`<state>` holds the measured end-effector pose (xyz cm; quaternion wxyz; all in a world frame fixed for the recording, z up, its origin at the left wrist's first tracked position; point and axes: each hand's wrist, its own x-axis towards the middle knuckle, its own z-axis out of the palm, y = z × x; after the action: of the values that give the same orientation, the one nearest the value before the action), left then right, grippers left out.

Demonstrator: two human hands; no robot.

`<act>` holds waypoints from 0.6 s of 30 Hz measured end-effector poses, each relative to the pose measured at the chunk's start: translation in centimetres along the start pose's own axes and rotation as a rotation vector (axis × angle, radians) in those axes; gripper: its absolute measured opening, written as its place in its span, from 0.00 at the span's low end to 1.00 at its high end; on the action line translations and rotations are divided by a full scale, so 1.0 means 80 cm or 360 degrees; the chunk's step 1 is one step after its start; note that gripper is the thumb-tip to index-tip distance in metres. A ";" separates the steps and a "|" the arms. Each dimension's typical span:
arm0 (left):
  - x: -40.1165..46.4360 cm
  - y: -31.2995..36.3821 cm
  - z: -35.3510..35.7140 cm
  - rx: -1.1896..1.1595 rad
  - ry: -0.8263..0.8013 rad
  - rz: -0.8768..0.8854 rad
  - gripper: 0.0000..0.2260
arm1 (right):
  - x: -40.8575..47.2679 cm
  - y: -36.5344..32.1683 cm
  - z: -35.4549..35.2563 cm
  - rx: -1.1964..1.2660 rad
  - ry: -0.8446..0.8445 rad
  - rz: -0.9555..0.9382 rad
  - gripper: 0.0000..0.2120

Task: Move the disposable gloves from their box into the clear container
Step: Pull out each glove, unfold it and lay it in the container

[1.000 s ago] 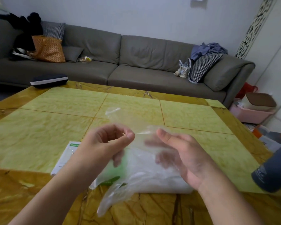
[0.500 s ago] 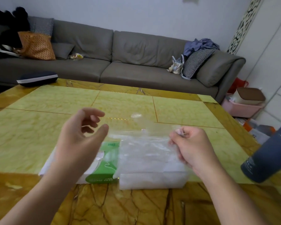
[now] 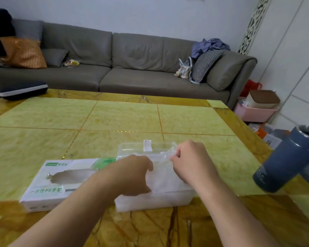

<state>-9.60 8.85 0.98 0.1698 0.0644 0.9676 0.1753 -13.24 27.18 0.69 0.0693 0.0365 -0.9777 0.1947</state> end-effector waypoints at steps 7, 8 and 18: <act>0.011 0.007 0.003 0.0343 -0.0097 -0.0040 0.28 | -0.004 -0.003 -0.007 -0.0351 0.0012 -0.0044 0.15; 0.012 0.008 0.005 0.0375 -0.0087 -0.0033 0.25 | -0.006 -0.005 -0.009 -0.0387 0.0004 -0.0027 0.14; 0.014 0.014 0.010 0.0568 -0.0077 0.0036 0.11 | -0.039 -0.058 -0.044 -0.0062 -0.0132 -0.0463 0.03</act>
<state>-10.30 10.32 0.33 0.1768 0.1085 0.9782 0.0011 -9.24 24.43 5.16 0.0571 0.1843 -0.9677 0.1620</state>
